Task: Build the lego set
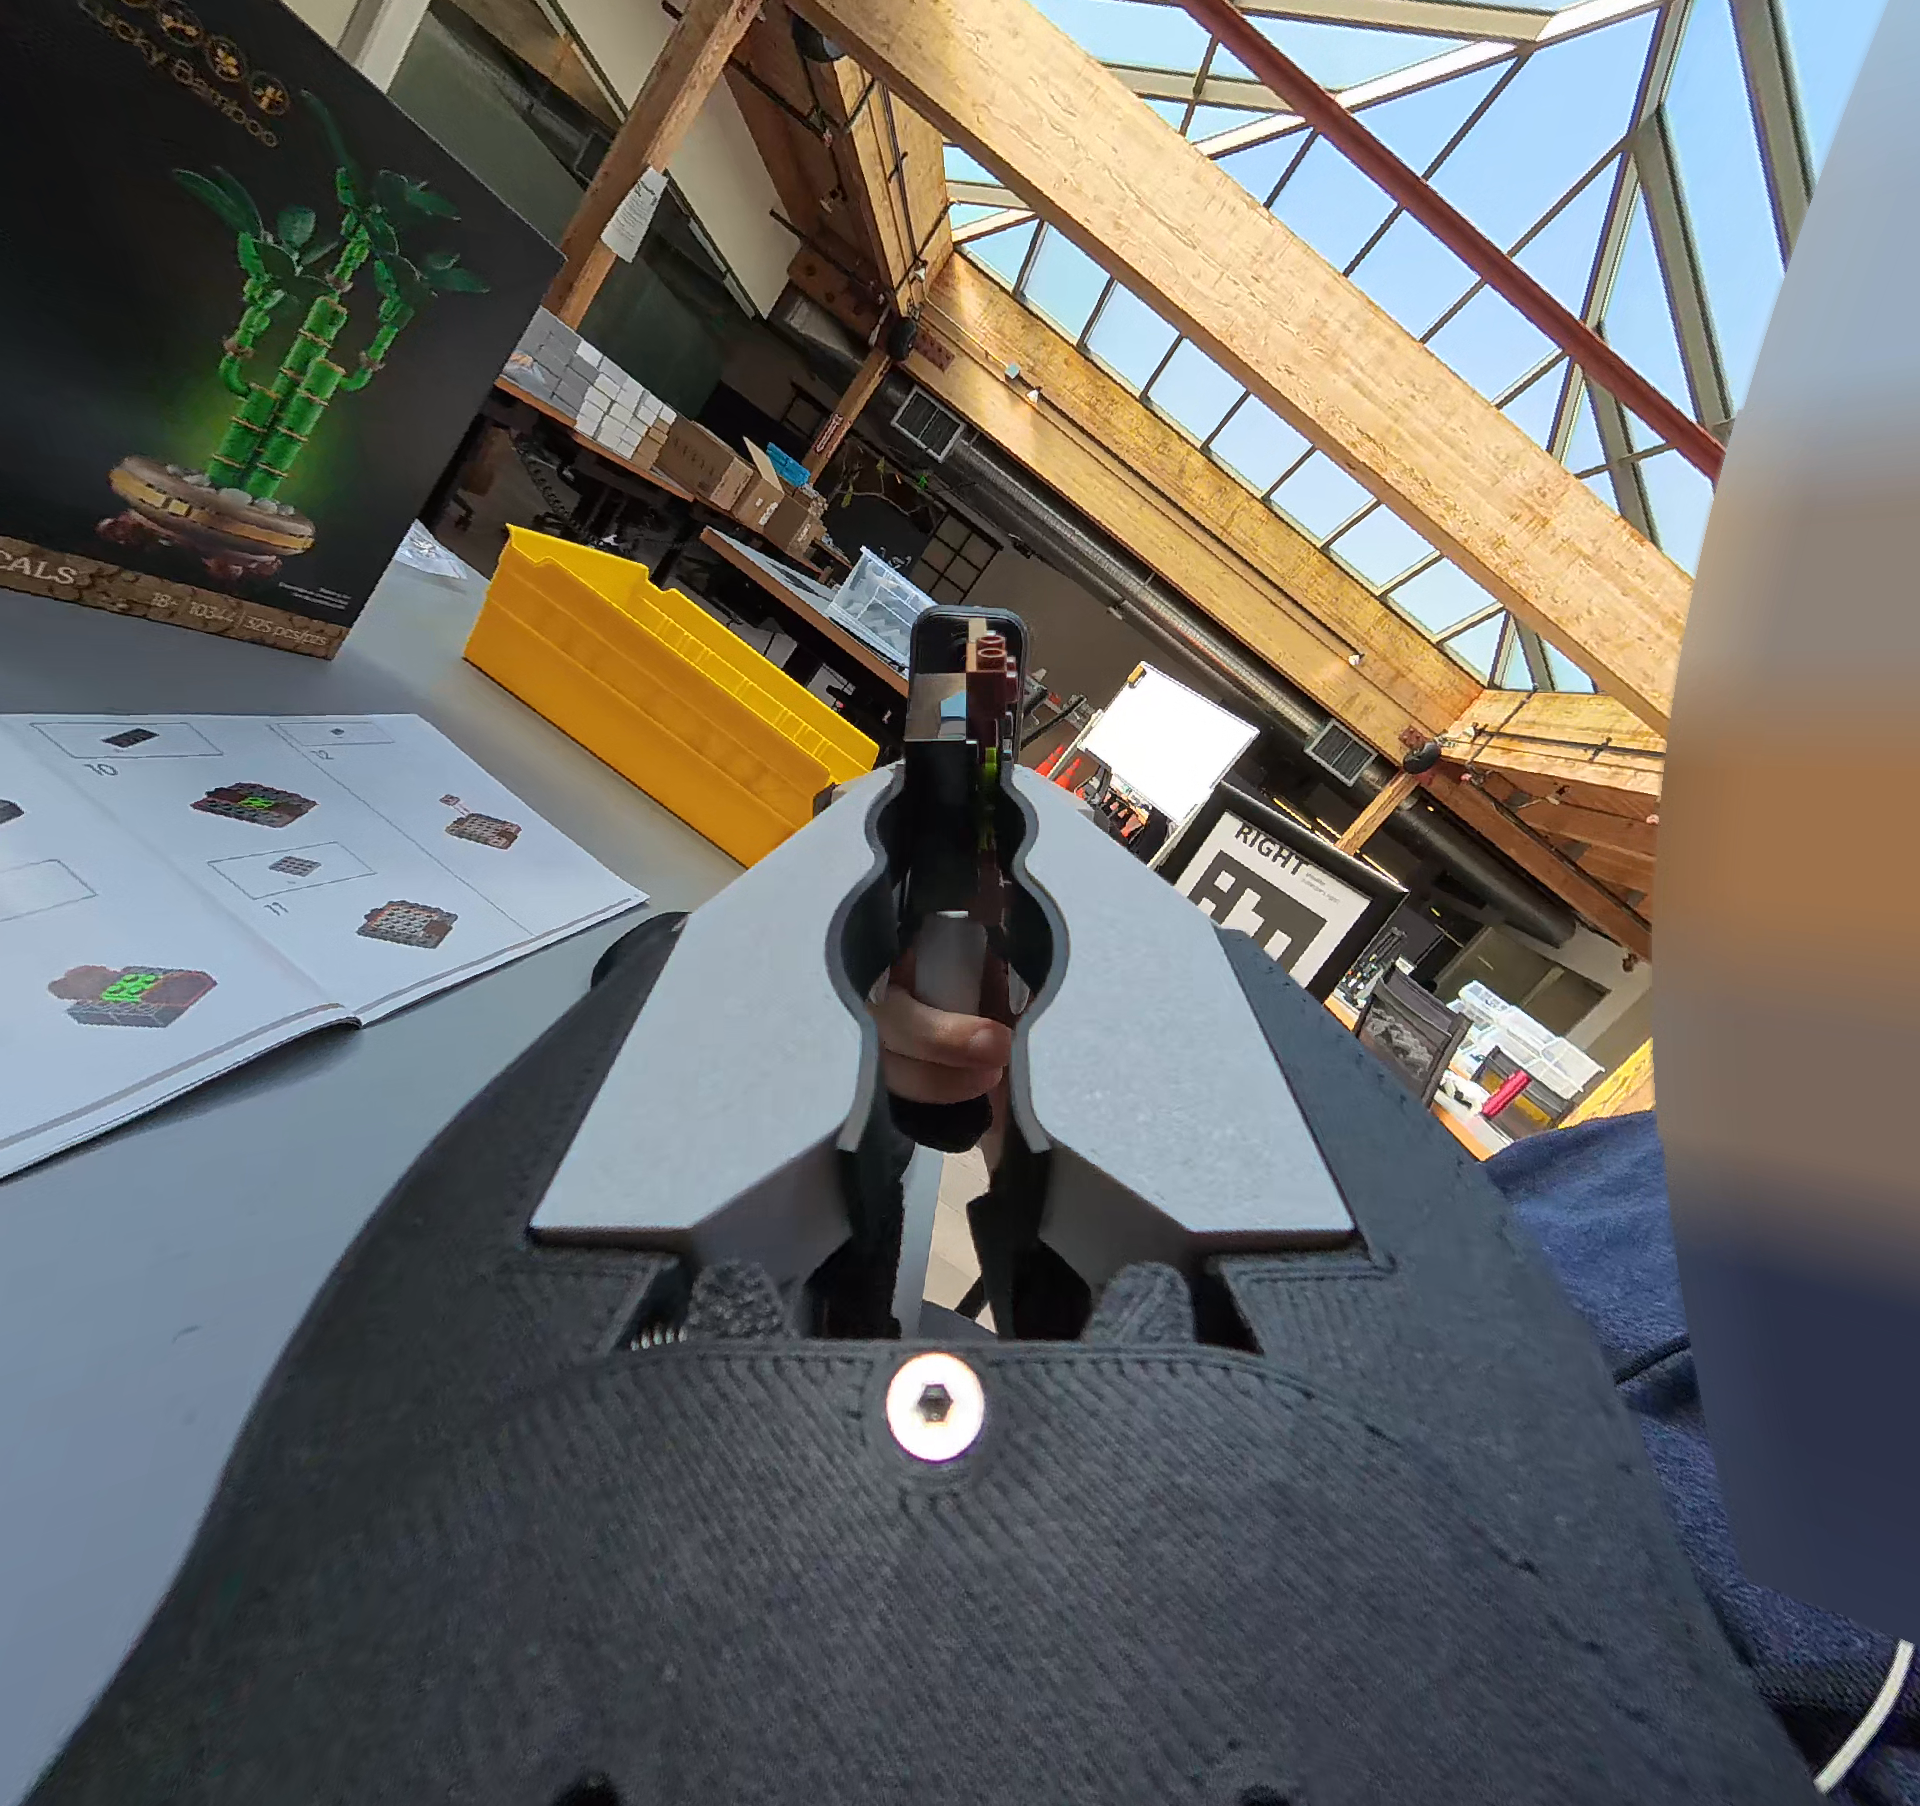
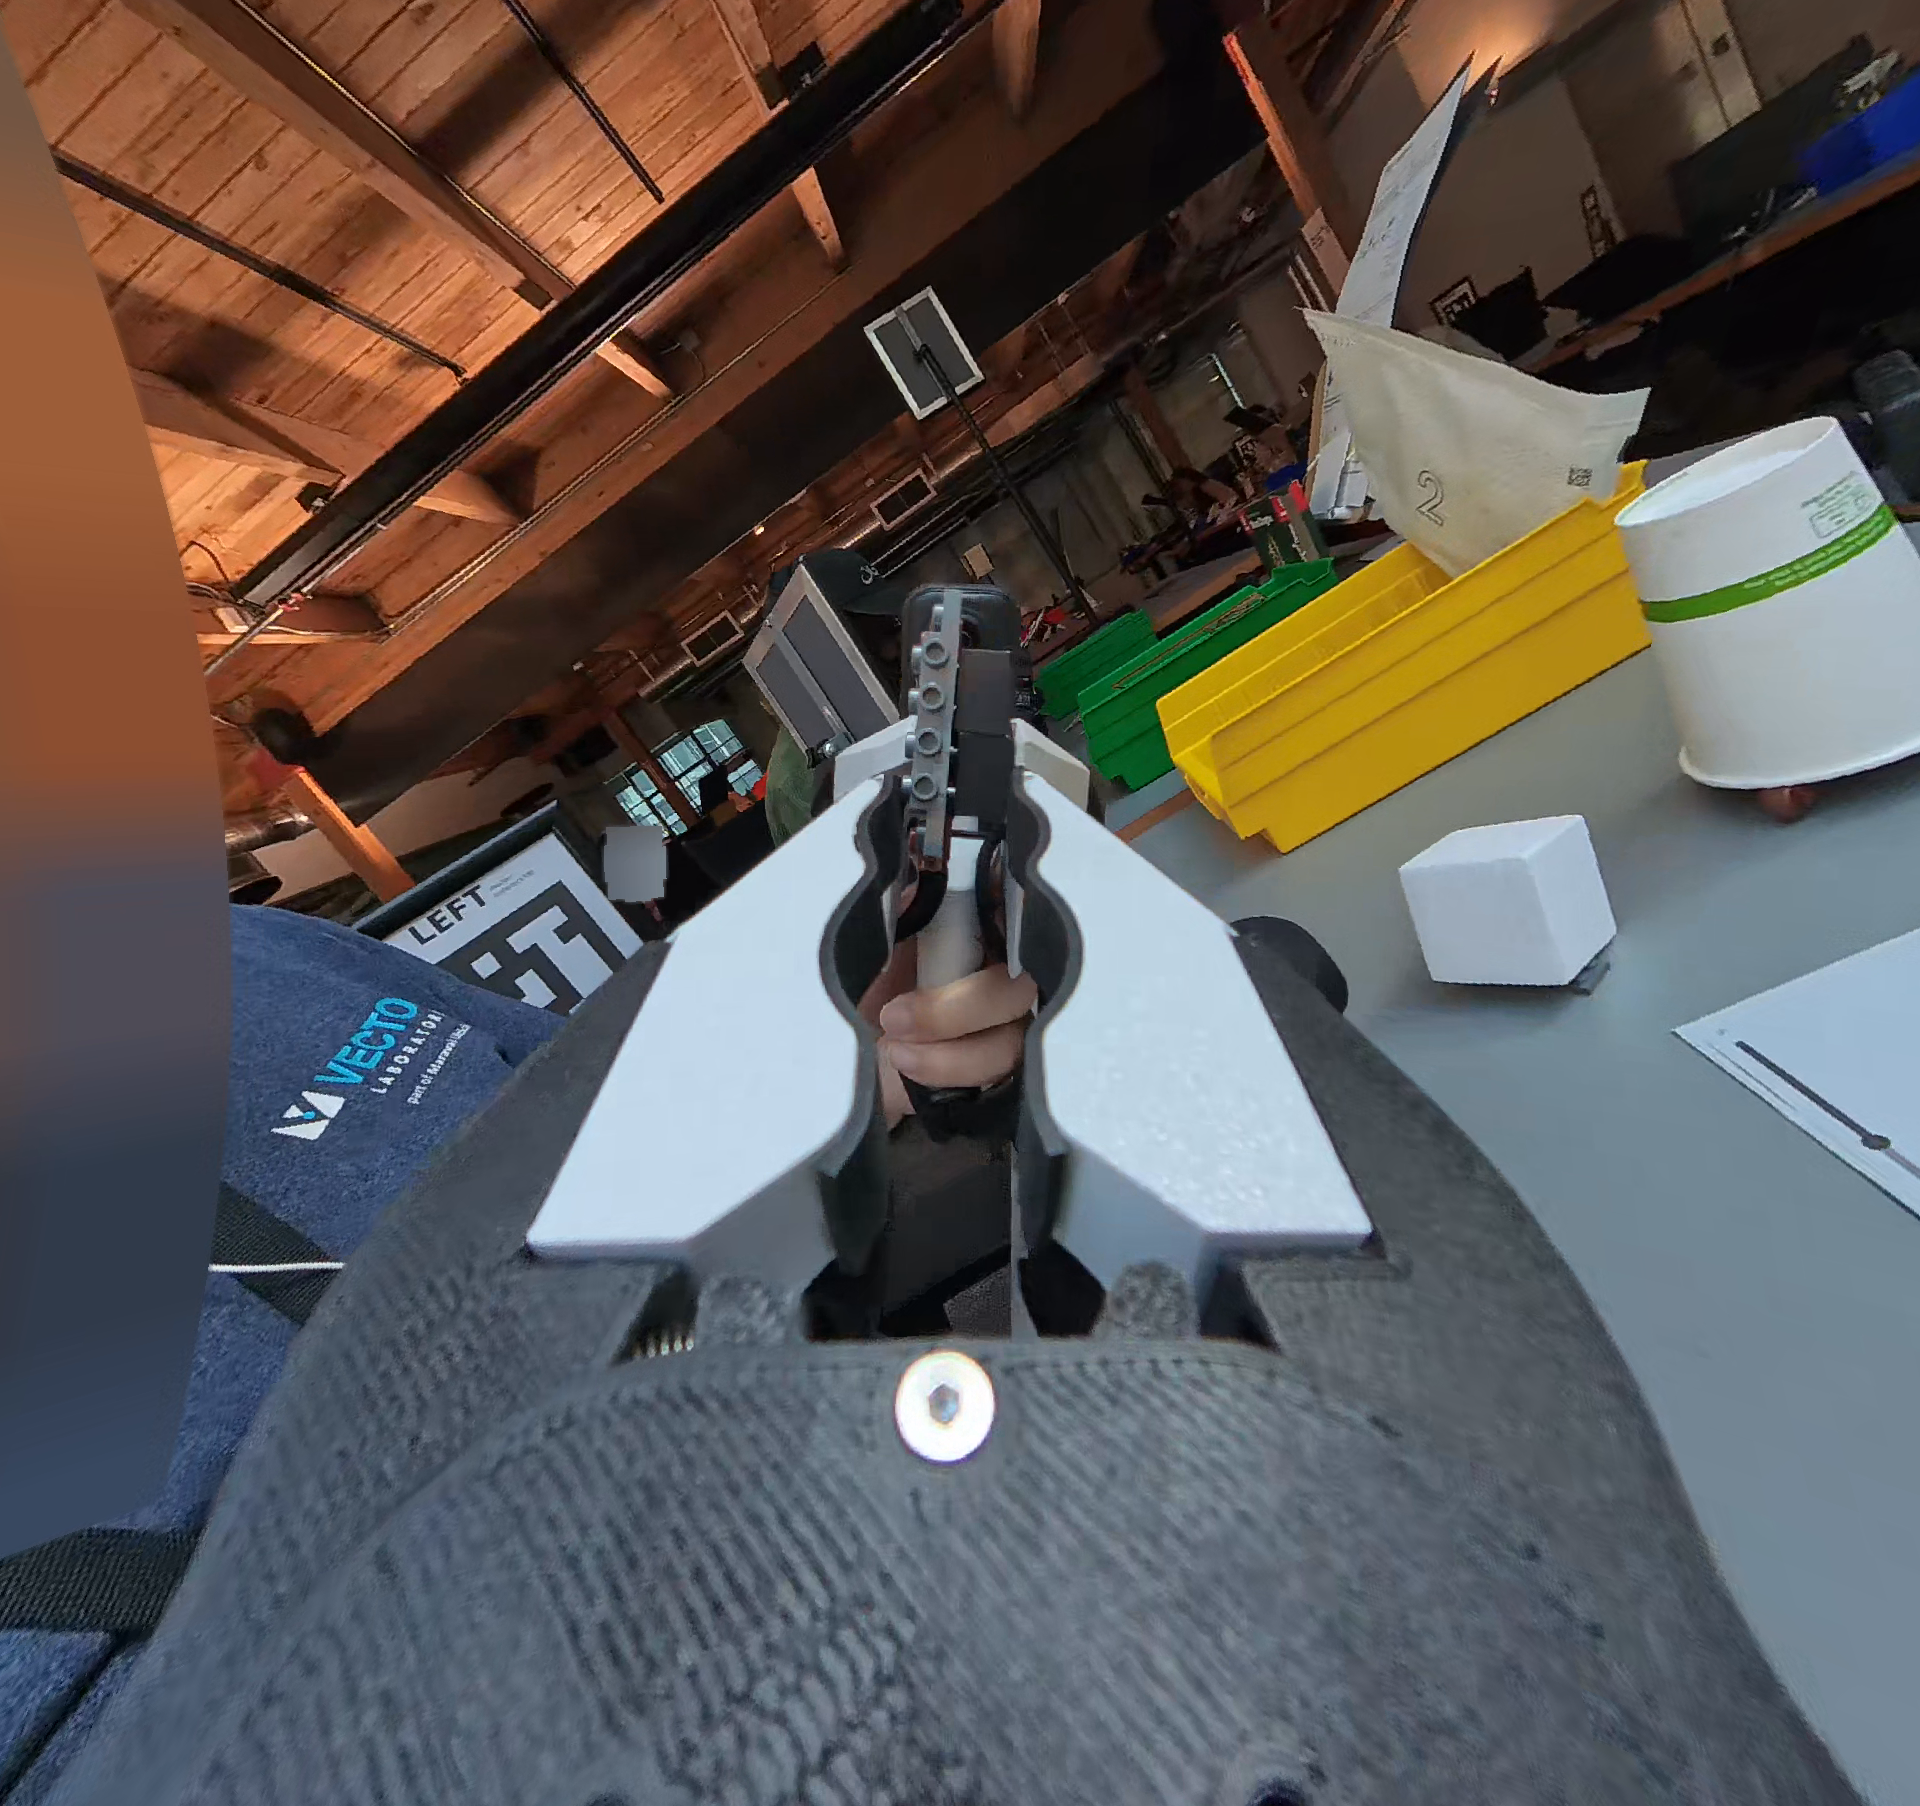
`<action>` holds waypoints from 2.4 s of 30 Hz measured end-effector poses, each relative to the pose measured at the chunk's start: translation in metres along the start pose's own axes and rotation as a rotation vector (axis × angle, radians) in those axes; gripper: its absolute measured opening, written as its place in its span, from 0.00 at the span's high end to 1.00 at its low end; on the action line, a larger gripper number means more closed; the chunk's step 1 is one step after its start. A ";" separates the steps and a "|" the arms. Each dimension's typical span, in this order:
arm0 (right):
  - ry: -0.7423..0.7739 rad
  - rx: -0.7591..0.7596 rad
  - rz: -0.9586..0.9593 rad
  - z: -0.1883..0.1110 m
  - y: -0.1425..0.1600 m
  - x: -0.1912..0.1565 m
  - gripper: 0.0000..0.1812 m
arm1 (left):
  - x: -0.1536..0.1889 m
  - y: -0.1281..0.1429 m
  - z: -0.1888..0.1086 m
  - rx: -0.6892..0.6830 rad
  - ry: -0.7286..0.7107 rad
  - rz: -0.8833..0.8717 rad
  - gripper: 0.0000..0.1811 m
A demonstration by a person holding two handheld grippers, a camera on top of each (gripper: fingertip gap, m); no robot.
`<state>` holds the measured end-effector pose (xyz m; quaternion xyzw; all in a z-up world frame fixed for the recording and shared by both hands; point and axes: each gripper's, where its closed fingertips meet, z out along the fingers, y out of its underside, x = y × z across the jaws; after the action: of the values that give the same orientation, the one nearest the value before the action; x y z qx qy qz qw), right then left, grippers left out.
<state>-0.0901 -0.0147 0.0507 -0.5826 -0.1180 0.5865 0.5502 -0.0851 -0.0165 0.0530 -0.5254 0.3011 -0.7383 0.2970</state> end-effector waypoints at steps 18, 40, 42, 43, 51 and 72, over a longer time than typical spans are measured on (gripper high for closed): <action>0.036 0.008 0.109 0.007 0.004 0.009 0.90 | -0.009 0.006 -0.009 -0.023 -0.024 0.023 0.93; 0.143 0.044 0.056 -0.002 0.003 0.018 0.92 | -0.017 0.009 -0.002 -0.021 -0.057 -0.040 0.93; 0.150 0.044 0.052 -0.002 0.002 0.016 0.92 | -0.015 0.009 -0.001 -0.021 -0.043 -0.055 0.93; 0.154 0.042 0.046 -0.002 0.002 0.015 0.92 | -0.014 0.009 -0.001 -0.019 -0.034 -0.064 0.93; 0.170 0.030 0.027 -0.001 0.000 0.011 0.91 | -0.011 0.006 -0.001 0.006 -0.004 -0.104 0.93; 0.516 -0.296 0.197 -0.039 0.097 0.131 0.93 | -0.076 0.046 -0.040 -0.021 -0.107 -0.340 0.93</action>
<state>-0.0706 0.0331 -0.1093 -0.7946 -0.0019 0.4461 0.4117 -0.0968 0.0164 -0.0376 -0.6105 0.1993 -0.7456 0.1780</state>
